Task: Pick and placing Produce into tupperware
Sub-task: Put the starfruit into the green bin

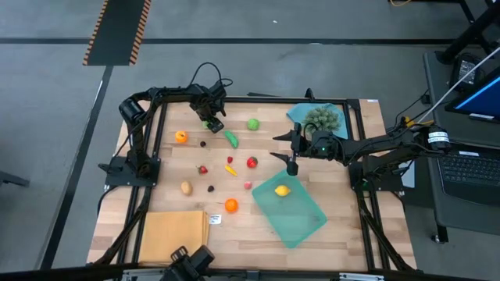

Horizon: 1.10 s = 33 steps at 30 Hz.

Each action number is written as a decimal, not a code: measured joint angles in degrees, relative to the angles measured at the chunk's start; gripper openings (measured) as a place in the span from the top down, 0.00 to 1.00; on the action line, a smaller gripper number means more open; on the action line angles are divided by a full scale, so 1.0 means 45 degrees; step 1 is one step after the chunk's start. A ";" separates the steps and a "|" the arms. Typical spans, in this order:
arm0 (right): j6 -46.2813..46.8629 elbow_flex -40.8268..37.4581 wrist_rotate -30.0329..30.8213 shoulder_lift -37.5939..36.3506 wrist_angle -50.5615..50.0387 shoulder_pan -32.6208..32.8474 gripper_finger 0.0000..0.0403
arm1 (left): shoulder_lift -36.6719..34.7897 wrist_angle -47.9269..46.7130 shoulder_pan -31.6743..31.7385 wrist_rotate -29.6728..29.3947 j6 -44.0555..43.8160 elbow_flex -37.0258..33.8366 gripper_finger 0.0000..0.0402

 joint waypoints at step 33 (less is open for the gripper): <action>0.0362 0.0000 0.0005 -0.1599 -0.1267 -0.0886 0.31 | -0.7070 0.2470 -0.0711 0.1507 0.1267 -0.1929 0.48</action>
